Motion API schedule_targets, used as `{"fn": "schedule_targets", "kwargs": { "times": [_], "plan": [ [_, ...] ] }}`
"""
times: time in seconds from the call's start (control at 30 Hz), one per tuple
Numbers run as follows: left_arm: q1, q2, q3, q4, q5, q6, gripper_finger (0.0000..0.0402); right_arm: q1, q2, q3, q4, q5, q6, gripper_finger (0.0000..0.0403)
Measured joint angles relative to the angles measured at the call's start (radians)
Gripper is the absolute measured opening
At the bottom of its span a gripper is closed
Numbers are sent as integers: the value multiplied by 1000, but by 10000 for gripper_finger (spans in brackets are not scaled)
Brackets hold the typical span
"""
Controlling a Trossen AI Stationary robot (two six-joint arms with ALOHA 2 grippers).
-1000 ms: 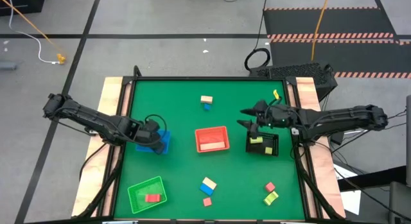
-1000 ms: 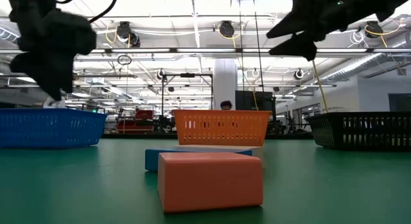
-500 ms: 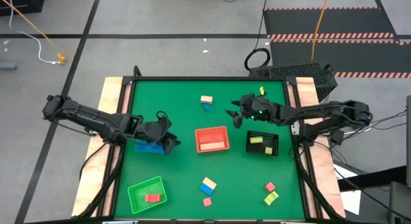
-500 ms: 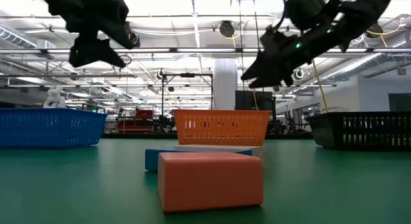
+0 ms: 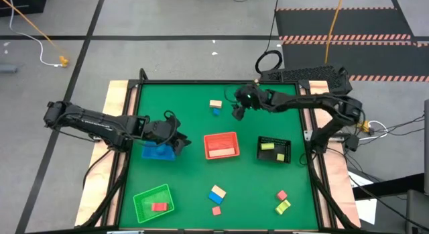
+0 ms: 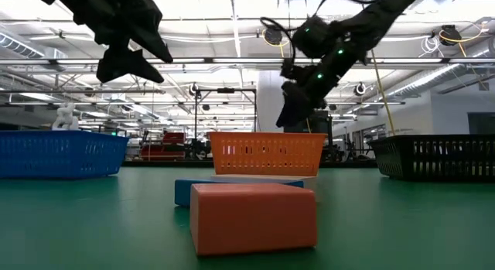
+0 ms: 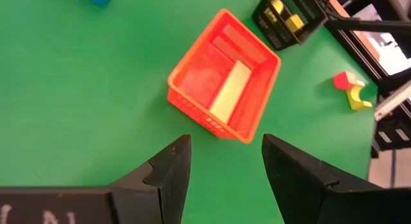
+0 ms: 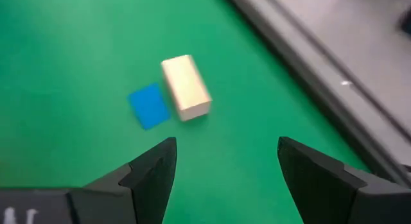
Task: Sort & place blocks by color
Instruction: Put the top brown block into the orange bin
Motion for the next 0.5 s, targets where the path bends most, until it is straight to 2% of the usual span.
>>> {"fn": "schedule_targets", "kwargs": {
  "times": [0.1, 0.2, 0.5],
  "plan": [
    [22, 0, 0, 0, 0, 32, 193, -28, 62, 55, -4, -136, -30, 263],
    [47, 0, 0, 0, 1, 66, 193, -47, 118, 94, -6, -220, -73, 263],
    [171, 0, 0, 8, 0, 237, 193, -53, 238, 174, 9, -237, -281, 263]
  ]
}}
